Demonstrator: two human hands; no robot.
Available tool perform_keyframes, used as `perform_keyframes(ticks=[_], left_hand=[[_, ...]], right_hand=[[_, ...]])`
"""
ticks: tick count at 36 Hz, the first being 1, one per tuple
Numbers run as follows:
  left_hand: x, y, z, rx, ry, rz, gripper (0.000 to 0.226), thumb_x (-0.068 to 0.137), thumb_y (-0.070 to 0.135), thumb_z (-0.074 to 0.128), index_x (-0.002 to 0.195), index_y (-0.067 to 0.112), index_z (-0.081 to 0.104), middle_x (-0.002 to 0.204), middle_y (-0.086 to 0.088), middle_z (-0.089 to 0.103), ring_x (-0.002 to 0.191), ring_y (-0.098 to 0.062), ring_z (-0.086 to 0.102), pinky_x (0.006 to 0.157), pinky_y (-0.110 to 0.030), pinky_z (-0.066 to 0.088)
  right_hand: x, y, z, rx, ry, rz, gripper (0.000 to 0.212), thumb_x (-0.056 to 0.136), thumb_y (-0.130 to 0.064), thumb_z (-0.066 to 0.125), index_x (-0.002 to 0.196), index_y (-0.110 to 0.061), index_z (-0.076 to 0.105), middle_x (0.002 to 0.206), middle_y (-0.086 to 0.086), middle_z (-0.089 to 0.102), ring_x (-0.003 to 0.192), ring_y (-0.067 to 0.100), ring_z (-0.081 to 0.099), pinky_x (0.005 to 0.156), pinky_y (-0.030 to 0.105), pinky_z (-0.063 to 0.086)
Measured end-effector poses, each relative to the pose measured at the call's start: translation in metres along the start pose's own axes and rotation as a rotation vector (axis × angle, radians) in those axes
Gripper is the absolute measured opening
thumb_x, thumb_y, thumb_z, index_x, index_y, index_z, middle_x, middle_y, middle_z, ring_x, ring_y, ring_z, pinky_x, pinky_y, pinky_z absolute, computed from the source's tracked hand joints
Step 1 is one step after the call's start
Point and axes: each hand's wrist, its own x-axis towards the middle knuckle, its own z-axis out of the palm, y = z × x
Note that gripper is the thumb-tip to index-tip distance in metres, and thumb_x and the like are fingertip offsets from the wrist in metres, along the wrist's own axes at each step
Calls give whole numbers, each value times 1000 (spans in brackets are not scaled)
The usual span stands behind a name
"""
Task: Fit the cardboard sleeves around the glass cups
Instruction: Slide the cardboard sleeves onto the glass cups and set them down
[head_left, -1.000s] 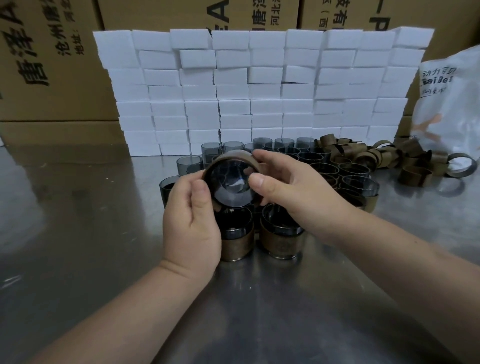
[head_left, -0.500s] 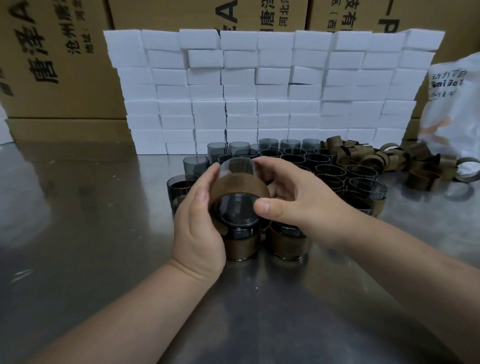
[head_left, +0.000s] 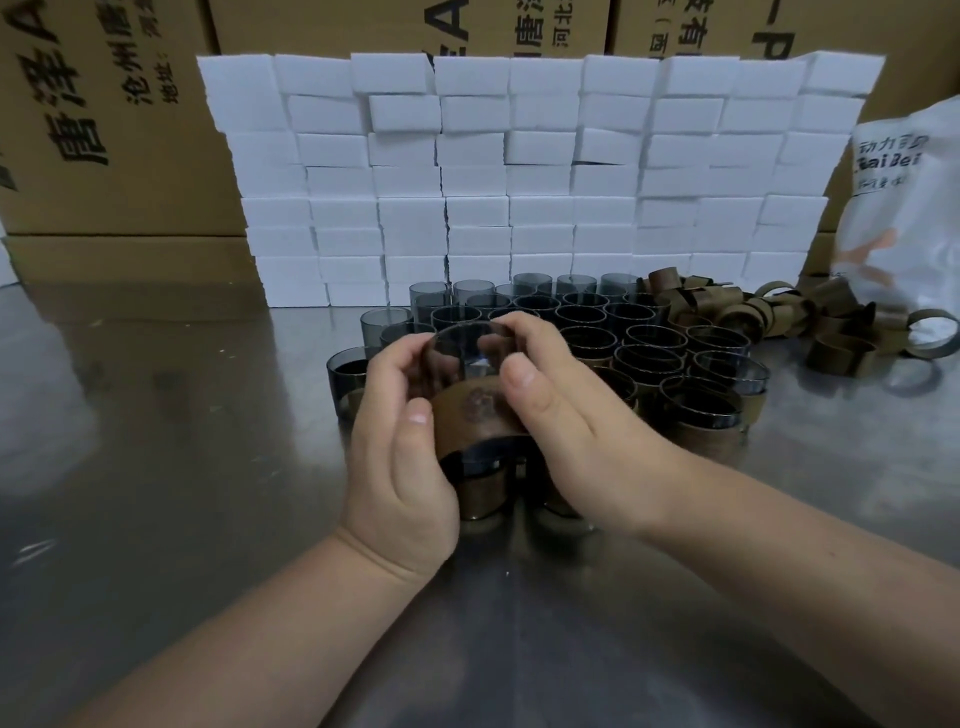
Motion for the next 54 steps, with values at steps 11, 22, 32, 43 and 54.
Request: perform_keyframes(ticks=[11,22,32,43,54], left_hand=[[-5,9,3,31,-104,82,38,85,36,28,120,31,43,107,14,57,101,-12,55,88,-32,41],[-5,18,2,95,-172,110,34,85,32,25,112,27,44,100,2,59,93,-15,58,81,-30,44],[-4,22,-1,191,-217,123,29,84,31,25,93,16,48,79,-9,60,73,-14,55,66,-23,42],[-2,23,-4,202,-253,114,30,85,31,27,79,9,47,67,-8,51,60,-15,47,56,-25,37],[1,23,0,43,-252,37,21,84,29,34,85,19,52,73,4,52,68,-9,48,63,-22,39]], right_hand=[[-2,-10,-6,15,50,37,26,83,-49,34,84,-24,43,81,-8,52,72,0,46,70,27,39],[-7,-10,-3,-58,88,28,36,80,-61,29,81,-27,43,72,-17,54,70,1,50,69,36,42],[-8,-12,-2,-98,112,-8,36,80,-58,26,69,-26,40,67,-2,51,67,14,49,68,48,43],[-4,-6,-4,-104,122,9,39,76,-59,32,64,-23,43,57,-10,44,56,5,40,58,36,36],[3,-10,-16,-217,124,-59,36,83,-46,43,55,-24,42,52,-11,43,54,6,41,55,33,36]])
